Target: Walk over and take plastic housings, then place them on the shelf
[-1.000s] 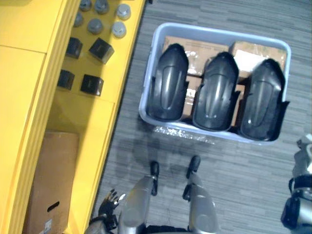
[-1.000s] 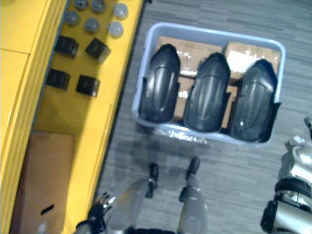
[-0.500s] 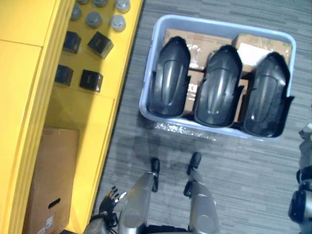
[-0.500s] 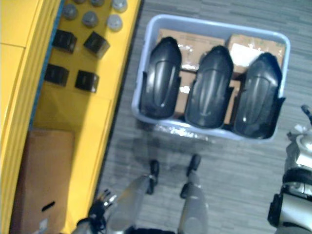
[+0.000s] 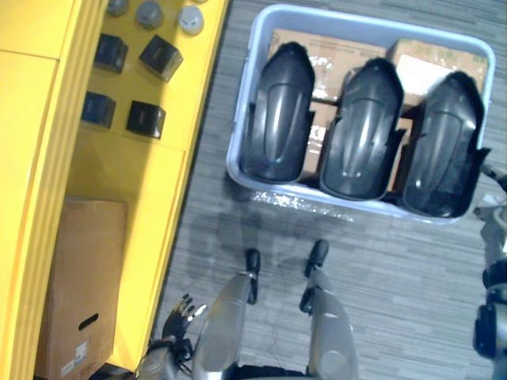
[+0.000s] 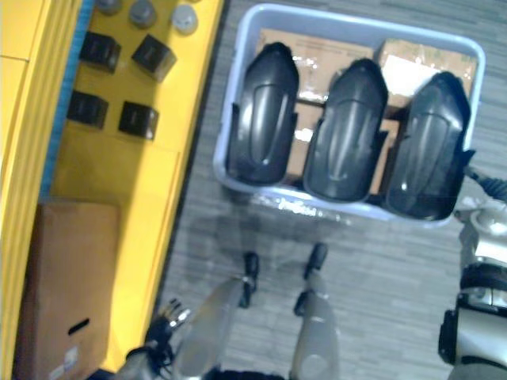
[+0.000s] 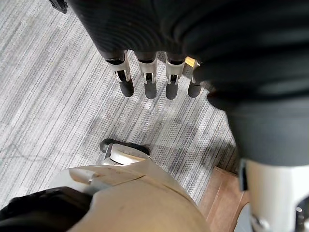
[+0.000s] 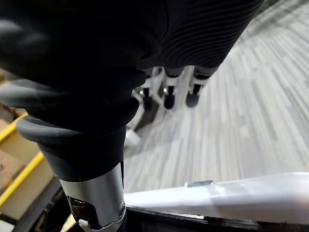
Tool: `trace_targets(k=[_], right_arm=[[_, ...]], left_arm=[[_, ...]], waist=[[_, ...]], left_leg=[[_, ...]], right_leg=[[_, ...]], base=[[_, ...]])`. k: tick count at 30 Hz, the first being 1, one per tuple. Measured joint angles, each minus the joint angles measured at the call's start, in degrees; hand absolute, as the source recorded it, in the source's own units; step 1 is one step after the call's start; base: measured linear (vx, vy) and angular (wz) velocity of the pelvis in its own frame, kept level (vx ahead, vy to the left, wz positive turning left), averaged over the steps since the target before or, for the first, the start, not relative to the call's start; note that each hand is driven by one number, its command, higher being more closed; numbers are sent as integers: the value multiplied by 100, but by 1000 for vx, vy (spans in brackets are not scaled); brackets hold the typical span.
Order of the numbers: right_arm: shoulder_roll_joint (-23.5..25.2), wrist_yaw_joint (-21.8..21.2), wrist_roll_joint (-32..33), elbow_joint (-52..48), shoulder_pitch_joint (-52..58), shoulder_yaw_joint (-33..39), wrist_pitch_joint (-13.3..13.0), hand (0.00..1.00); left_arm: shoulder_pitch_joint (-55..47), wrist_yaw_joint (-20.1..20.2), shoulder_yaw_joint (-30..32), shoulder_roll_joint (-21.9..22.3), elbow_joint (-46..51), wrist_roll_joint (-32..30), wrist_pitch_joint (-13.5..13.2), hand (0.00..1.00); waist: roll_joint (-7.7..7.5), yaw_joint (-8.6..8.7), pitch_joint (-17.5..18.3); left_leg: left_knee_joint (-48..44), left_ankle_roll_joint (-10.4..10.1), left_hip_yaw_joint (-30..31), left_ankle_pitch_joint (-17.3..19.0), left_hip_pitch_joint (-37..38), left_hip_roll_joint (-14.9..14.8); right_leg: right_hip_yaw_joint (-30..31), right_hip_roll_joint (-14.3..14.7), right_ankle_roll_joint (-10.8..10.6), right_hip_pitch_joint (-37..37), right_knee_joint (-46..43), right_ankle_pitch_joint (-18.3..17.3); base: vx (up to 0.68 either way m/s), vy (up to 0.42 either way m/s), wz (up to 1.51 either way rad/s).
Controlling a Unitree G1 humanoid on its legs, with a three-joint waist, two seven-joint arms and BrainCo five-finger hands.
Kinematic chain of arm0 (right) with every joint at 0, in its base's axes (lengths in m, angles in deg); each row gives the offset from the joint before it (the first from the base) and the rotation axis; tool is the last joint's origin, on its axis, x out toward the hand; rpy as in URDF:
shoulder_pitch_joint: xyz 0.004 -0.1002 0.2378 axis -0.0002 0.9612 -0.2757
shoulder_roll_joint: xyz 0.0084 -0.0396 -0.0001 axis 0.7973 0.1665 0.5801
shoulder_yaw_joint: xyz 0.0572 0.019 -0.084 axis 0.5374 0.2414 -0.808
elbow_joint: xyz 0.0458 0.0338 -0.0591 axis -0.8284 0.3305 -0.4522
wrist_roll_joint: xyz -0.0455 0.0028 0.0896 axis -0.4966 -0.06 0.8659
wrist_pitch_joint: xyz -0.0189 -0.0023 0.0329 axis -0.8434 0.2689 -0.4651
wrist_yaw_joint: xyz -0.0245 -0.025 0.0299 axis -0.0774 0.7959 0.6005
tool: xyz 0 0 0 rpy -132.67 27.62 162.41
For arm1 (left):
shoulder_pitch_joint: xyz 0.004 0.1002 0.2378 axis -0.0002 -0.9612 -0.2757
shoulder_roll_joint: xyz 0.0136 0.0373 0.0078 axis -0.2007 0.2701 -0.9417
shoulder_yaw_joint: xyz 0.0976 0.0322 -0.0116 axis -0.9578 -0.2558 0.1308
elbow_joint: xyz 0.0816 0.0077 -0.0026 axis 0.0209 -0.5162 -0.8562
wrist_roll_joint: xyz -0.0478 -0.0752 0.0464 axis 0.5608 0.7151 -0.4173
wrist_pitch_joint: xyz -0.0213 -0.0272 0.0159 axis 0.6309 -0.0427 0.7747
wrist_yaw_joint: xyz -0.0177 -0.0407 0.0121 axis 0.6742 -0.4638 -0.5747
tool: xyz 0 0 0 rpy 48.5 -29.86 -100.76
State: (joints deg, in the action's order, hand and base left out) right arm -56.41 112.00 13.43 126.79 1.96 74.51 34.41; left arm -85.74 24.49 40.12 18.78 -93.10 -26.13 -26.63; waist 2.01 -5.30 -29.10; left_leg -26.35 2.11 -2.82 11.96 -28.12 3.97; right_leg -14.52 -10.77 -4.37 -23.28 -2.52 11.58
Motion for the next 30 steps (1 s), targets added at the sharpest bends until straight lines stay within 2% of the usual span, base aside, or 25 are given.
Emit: trace_targets(k=[5,8,13,14,19,22,30], right_arm=[[-15,-155,-1,118,-23,-282,1,0],[-26,-334,-7,286,-175,-378,-7,0],[-26,-344,-77,318,-173,-428,-8,0],[-26,-361,-117,344,-175,-442,-9,100],[-39,-397,-178,447,-185,-436,-26,100],[-200,-439,-222,474,-160,-436,-61,100],[-206,-487,-223,458,-165,-436,-290,100]], left_arm=[[2,-81,-116,1,67,224,-15,0],[6,-115,-222,-17,75,392,-211,0],[6,-116,-233,-17,74,397,-213,0],[6,-117,-246,-16,75,397,-215,0],[6,-118,-363,-16,73,403,-223,0],[6,-117,-365,-16,74,403,-254,0],[5,-115,-368,-14,108,401,-262,0]], waist=[[21,-54,-11],[97,-52,-40],[116,-51,-42],[134,-53,-45],[247,-61,-28],[249,-52,-29],[256,-51,-24]], left_leg=[[-74,2,9,1,-227,2],[-153,3,7,0,-342,-10],[-165,3,6,0,-344,-14],[-164,3,6,0,-345,-15],[-147,4,8,-2,-344,-15],[-135,4,8,-4,-331,-21],[-130,26,25,-21,-279,-14]], right_leg=[[0,-2,42,-202,-10,31],[24,4,10,-313,-63,54],[24,4,31,-314,-77,41],[23,4,33,-314,-77,39],[23,4,11,-320,-75,54],[24,11,11,-316,-73,54],[20,6,16,-256,-72,56]], base=[[-36,3,1],[-4,1,-1],[0,0,0],[0,0,0],[0,0,0],[0,0,0],[-4,0,1]])
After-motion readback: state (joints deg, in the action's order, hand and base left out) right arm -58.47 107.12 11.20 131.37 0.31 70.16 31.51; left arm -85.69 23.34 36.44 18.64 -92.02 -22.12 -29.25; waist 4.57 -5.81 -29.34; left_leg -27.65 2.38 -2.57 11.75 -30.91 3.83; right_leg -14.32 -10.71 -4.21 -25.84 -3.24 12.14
